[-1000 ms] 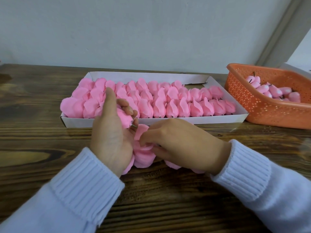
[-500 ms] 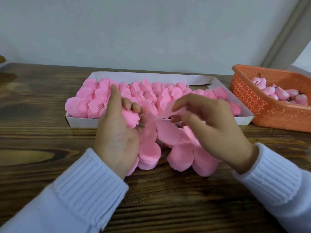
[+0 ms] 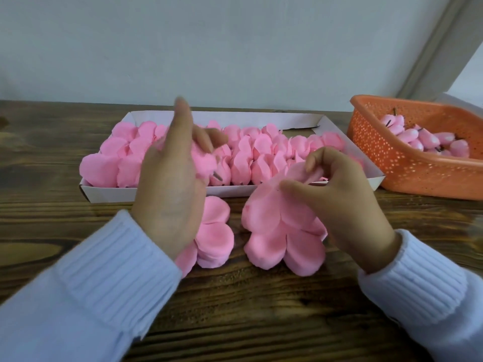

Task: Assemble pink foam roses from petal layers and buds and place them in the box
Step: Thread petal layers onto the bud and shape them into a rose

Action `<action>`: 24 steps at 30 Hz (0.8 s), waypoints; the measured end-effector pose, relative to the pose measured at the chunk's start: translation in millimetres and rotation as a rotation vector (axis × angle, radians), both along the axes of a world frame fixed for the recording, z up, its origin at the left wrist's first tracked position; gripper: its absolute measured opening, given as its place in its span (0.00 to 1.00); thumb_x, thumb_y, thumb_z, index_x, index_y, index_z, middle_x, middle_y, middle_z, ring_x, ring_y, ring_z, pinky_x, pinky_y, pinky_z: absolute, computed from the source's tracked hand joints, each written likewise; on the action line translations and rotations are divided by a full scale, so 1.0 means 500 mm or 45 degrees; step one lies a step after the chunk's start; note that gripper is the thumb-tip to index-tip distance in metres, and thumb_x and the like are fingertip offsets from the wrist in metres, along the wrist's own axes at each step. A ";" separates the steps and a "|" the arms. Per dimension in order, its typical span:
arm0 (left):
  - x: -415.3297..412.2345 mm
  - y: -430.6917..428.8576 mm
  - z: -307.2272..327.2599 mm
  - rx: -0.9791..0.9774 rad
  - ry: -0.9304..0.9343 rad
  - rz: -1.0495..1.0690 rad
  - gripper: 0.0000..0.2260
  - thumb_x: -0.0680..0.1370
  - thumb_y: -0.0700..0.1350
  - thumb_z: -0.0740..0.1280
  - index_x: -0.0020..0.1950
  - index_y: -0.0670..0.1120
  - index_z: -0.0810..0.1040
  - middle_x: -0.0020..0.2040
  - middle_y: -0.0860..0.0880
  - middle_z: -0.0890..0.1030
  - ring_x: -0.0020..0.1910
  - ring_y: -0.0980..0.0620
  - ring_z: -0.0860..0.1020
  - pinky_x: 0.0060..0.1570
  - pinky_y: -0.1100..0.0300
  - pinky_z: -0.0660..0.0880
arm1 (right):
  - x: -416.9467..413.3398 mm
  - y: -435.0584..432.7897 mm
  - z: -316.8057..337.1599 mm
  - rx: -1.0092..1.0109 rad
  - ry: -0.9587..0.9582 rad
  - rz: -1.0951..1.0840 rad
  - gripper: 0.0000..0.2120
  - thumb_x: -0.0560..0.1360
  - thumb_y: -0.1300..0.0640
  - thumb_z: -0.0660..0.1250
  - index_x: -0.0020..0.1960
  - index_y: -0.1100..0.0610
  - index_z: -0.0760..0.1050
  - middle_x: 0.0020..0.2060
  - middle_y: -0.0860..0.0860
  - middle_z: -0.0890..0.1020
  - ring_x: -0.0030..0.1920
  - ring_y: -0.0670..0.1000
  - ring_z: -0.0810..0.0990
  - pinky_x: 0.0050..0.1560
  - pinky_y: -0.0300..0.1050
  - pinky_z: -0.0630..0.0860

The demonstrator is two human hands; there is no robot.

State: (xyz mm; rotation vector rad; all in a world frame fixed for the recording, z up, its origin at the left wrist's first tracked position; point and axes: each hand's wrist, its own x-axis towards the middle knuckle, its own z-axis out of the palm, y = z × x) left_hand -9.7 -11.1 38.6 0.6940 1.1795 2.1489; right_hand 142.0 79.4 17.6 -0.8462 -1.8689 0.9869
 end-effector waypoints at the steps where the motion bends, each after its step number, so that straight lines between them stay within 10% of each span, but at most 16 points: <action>1: -0.001 0.009 0.010 -0.018 0.043 -0.025 0.30 0.81 0.58 0.56 0.20 0.50 0.69 0.31 0.55 0.79 0.41 0.56 0.78 0.49 0.57 0.68 | 0.002 0.000 -0.001 -0.028 -0.012 -0.008 0.16 0.66 0.65 0.76 0.39 0.54 0.69 0.32 0.45 0.72 0.30 0.41 0.69 0.31 0.30 0.68; 9: 0.029 0.023 -0.020 -0.098 0.394 -0.255 0.24 0.68 0.69 0.56 0.24 0.52 0.71 0.46 0.57 0.84 0.52 0.65 0.79 0.55 0.54 0.67 | 0.000 -0.020 -0.007 -0.517 0.142 0.245 0.24 0.65 0.65 0.77 0.55 0.46 0.76 0.47 0.58 0.82 0.43 0.55 0.84 0.41 0.54 0.83; 13: 0.030 0.017 -0.051 -0.052 0.338 -0.308 0.26 0.73 0.68 0.55 0.25 0.53 0.74 0.46 0.55 0.84 0.59 0.58 0.78 0.67 0.43 0.65 | -0.004 -0.034 -0.012 -0.549 0.150 0.312 0.26 0.63 0.63 0.79 0.55 0.42 0.77 0.45 0.59 0.83 0.43 0.58 0.84 0.40 0.50 0.81; 24: 0.033 0.018 -0.065 -0.008 0.527 -0.254 0.26 0.72 0.72 0.55 0.28 0.54 0.76 0.35 0.56 0.81 0.62 0.60 0.74 0.68 0.53 0.63 | -0.010 -0.040 -0.016 -0.644 0.243 0.279 0.12 0.70 0.65 0.73 0.52 0.57 0.80 0.41 0.57 0.85 0.41 0.53 0.84 0.41 0.45 0.80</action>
